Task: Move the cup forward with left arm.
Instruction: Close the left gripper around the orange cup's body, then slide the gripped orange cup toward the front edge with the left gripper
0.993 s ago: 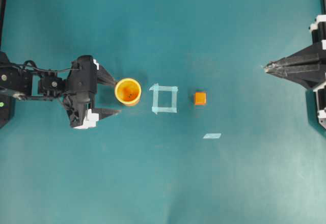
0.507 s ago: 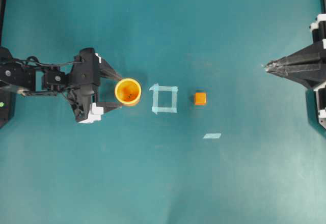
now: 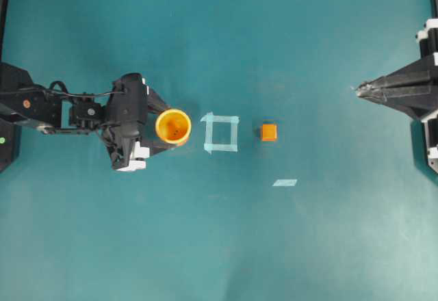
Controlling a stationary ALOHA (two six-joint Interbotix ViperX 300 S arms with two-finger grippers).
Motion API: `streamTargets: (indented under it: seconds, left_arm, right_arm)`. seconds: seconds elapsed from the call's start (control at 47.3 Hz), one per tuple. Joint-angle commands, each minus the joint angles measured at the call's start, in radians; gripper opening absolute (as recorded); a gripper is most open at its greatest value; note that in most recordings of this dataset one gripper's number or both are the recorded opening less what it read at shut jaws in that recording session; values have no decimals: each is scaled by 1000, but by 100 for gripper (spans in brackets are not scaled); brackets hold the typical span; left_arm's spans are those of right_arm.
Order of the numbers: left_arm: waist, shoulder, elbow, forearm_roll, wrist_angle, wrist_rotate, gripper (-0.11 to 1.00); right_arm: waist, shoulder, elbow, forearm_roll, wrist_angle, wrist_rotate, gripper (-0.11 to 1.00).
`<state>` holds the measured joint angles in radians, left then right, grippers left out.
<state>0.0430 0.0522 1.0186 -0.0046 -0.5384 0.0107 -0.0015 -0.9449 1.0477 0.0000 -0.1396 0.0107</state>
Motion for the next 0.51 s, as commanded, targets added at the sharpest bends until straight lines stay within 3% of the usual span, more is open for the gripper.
streamTargets:
  seconds: [0.0,0.486]
  left_arm:
    - [-3,-26,3,2,-8,-3,63]
    - [-14,-60,3,2,-9,0,63]
  right_arm:
    - [0,5,-37,2,-6,2,0]
    - [0,5,-37,2,-11,2,0]
